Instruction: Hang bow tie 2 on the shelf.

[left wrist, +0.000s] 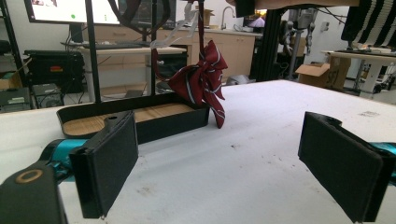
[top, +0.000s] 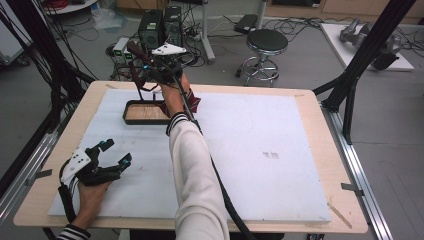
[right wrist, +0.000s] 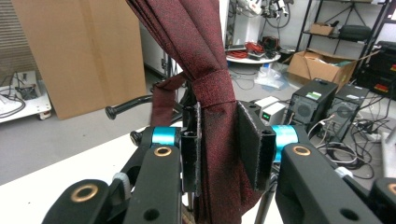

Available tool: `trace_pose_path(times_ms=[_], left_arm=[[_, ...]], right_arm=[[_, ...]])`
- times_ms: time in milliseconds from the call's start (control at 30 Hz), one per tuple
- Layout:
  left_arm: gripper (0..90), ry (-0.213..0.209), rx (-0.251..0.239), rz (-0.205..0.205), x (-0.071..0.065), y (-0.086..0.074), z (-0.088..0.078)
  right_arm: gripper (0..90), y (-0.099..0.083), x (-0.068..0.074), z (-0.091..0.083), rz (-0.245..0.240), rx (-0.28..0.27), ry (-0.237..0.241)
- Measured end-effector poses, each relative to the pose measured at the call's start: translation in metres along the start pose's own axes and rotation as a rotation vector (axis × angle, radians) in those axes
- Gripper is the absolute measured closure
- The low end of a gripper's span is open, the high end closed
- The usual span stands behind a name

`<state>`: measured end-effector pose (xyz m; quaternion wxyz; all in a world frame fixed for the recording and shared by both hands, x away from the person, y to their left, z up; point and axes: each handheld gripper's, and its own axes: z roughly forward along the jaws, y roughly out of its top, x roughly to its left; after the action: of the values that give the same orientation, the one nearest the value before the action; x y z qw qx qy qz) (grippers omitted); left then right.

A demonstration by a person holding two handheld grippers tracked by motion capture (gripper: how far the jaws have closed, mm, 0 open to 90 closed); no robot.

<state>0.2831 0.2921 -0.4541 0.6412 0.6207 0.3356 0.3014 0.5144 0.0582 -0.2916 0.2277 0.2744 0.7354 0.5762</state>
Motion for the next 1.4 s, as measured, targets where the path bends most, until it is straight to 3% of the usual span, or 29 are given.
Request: trace_pose_path(times_ms=[600, 933, 1267, 1400], left_arm=[[12.5, -0.001, 0.001, -0.002, 0.001, 0.000, 0.000], [12.5, -0.001, 0.001, -0.005, 0.001, 0.000, 0.000], [12.5, -0.001, 0.001, -0.005, 0.000, 0.000, 0.000], [12.5, -0.002, 0.001, -0.002, 0.000, 0.000, 0.000]], right_arm=[[71.1, -0.006, 0.001, 0.013, 0.060, -0.026, 0.029], [67.1, -0.006, 0.001, 0.012, 0.042, -0.001, 0.010], [64.1, -0.001, -0.002, 0.005, 0.035, -0.010, 0.001], [59.1, 0.001, -0.002, 0.001, 0.029, -0.003, 0.002]])
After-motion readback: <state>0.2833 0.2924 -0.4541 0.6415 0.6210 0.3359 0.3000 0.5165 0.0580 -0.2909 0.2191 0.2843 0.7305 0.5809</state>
